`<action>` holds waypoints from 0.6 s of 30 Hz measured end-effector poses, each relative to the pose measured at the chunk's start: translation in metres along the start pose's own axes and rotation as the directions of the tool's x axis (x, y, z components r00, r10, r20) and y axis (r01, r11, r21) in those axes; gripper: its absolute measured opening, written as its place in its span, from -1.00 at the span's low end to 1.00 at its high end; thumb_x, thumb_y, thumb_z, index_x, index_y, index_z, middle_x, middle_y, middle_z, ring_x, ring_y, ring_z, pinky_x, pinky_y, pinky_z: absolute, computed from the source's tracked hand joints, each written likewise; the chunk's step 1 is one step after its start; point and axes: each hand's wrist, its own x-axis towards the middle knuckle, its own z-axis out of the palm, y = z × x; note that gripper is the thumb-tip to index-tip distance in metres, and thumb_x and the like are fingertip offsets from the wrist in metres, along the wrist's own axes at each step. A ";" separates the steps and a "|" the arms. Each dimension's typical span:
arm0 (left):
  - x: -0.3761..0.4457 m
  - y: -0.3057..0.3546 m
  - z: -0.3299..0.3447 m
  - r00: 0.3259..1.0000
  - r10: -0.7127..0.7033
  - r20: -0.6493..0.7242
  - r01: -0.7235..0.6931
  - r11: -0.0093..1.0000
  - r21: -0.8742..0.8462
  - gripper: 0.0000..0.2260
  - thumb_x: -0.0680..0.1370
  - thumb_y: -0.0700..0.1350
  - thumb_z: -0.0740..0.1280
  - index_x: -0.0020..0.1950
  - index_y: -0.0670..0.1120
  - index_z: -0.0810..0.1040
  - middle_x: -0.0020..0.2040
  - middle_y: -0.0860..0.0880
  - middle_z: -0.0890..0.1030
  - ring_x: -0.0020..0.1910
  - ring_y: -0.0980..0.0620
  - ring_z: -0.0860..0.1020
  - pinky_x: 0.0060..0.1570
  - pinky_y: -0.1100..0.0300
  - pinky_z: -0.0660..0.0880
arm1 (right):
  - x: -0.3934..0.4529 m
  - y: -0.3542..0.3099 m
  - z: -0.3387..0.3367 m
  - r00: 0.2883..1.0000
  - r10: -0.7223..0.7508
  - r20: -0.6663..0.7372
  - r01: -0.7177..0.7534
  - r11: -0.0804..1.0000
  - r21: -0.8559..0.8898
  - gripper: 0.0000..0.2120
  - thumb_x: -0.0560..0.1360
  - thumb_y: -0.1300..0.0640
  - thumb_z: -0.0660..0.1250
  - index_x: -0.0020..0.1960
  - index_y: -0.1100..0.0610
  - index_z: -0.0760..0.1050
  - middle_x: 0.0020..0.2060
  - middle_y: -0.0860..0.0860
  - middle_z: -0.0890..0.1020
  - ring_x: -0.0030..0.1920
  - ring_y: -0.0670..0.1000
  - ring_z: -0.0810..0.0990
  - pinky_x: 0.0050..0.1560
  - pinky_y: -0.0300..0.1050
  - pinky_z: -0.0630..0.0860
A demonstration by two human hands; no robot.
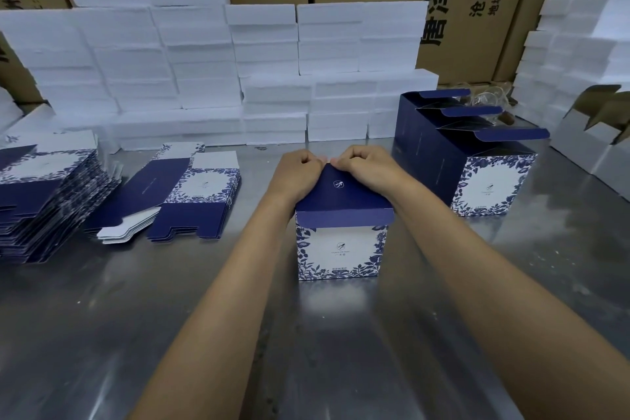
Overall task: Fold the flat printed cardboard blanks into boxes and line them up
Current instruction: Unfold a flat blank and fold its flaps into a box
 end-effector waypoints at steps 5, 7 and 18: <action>-0.002 -0.005 -0.002 0.999 -0.028 -0.045 0.027 1.000 -0.008 -0.86 0.63 -0.07 0.26 -0.09 -0.10 0.45 -0.15 -0.14 0.50 -0.18 -0.05 0.44 -0.13 0.10 0.36 | -0.005 0.001 -0.002 0.999 0.046 -0.009 -0.046 0.999 -0.020 -0.82 0.59 0.01 0.36 -0.02 0.14 0.59 -0.16 0.03 0.65 -0.28 -0.06 0.57 -0.46 -0.38 0.44; -0.003 -0.005 -0.002 0.998 -0.023 -0.056 0.023 1.000 0.002 -0.85 0.63 -0.07 0.25 -0.09 -0.10 0.43 -0.15 -0.14 0.48 -0.18 -0.06 0.42 -0.13 0.10 0.35 | -0.006 -0.001 -0.002 0.999 0.046 -0.017 -0.047 0.998 -0.033 -0.84 0.59 0.01 0.37 -0.05 0.11 0.56 -0.20 0.02 0.62 -0.31 -0.05 0.54 -0.52 -0.41 0.39; 0.002 -0.007 -0.001 0.992 -0.002 -0.125 0.022 0.987 0.157 -0.66 0.66 -0.09 0.15 -0.31 -0.03 0.21 -0.32 -0.05 0.35 -0.22 -0.10 0.31 -0.28 0.09 0.21 | -0.006 0.000 -0.004 0.998 0.030 -0.055 -0.039 0.985 -0.167 -0.77 0.65 0.04 0.20 -0.15 0.10 0.34 -0.24 0.06 0.42 -0.21 0.03 0.40 -0.32 -0.16 0.27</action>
